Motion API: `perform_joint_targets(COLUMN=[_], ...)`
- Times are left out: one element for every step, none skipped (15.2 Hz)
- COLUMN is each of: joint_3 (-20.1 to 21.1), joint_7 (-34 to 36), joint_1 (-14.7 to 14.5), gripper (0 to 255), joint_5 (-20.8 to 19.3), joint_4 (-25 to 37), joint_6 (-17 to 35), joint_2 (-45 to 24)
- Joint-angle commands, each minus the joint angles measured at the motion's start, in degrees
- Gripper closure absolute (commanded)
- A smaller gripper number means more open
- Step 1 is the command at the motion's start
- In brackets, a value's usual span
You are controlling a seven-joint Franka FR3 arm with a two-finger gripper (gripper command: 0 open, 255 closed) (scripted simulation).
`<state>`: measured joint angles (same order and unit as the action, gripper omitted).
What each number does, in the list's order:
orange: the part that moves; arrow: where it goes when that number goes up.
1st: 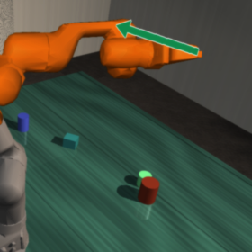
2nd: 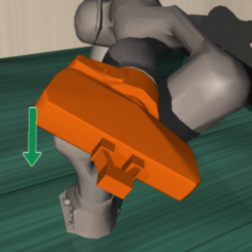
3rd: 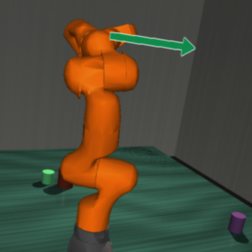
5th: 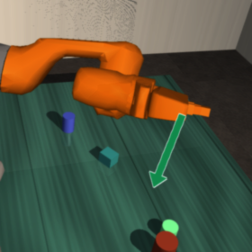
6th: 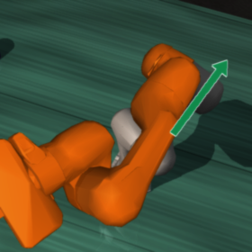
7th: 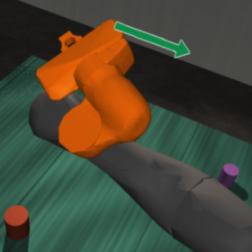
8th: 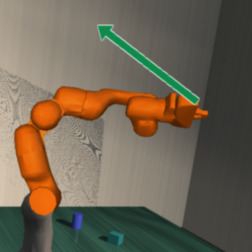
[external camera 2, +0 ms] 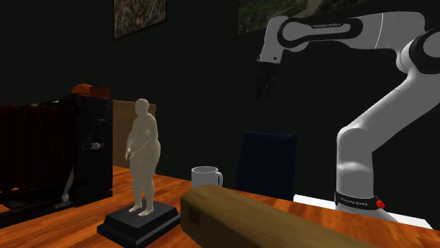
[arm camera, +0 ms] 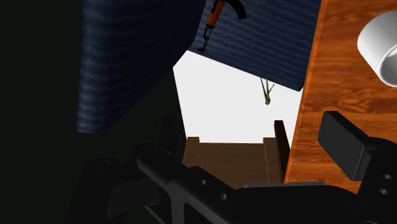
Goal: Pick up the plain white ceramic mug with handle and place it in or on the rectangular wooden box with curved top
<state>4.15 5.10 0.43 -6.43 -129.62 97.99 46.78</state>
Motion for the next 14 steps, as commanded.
perform_joint_targets(joint_3=[0.0, 0.6, 1.2, 1.8, 2.5, 3.1, 3.7, 4.4, 5.0, 5.7, 6.4, 7.0, 7.7, 8.4], joint_7=[0.0, 0.9, 1.8, 2.7, 3.5, 4.4, 5.3, 6.2, 7.0, 7.9, 8.8, 9.6, 10.5, 11.3], joint_1=[0.0, -0.2, -0.4, -0.6, -0.9, -1.1, -1.3, -1.5, -1.8, -2.0, -2.2, -2.4, -2.6, -2.7], gripper=[0, 0, 0, 0, 0, 0, 0, 0, 0, 0, 0, 0, 0, 0], joint_5=[0.0, 0.5, 1.0, 1.5, 2.0, 2.6, 3.0, 3.5, 4.0, 4.4, 4.9, 5.3, 5.7, 6.1], joint_4=[0.0, -1.0, -2.0, -2.9, -3.8, -4.6, -5.4, -6.1, -6.7, -7.2, -7.7, -8.2, -8.6, -8.9], joint_6=[0.0, 1.2, 2.4, 3.7, 5.0, 6.2, 7.5, 8.8, 10.2, 11.5, 12.8, 14.2, 15.6, 16.9], joint_2=[0.0, -0.5, -1.1, -1.8, -2.5, -3.3, -4.1, -5.1, -6.0, -7.1, -8.2, -9.4, -10.6, -11.9])
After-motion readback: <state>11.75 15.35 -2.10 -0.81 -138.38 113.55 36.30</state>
